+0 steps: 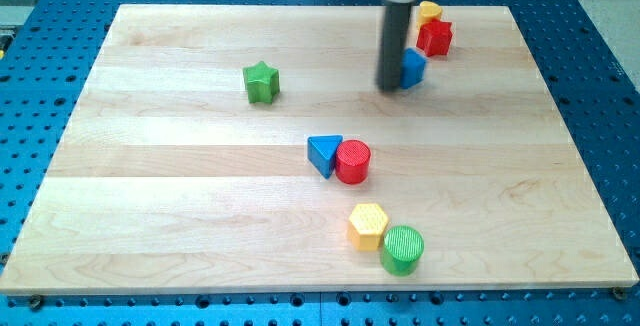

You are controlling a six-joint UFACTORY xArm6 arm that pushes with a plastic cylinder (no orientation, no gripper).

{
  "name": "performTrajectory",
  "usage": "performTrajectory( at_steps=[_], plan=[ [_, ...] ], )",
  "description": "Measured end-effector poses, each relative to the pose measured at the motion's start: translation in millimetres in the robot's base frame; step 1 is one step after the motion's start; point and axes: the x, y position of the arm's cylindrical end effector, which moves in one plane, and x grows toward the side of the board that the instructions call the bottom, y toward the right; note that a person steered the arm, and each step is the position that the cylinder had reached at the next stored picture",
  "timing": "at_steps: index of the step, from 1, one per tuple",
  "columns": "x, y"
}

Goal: Point your arm top right to the hexagon

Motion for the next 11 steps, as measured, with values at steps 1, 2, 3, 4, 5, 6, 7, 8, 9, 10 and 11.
performTrajectory(
  at_steps=[1, 2, 3, 4, 5, 6, 7, 8, 9, 10, 11],
  plan=[
    [-14, 8],
    [13, 6],
    [27, 49],
    [34, 53],
    [34, 53],
    [34, 53],
    [40, 42],
    [84, 23],
    [147, 16],
    [186, -90],
    [153, -120]
  ],
)
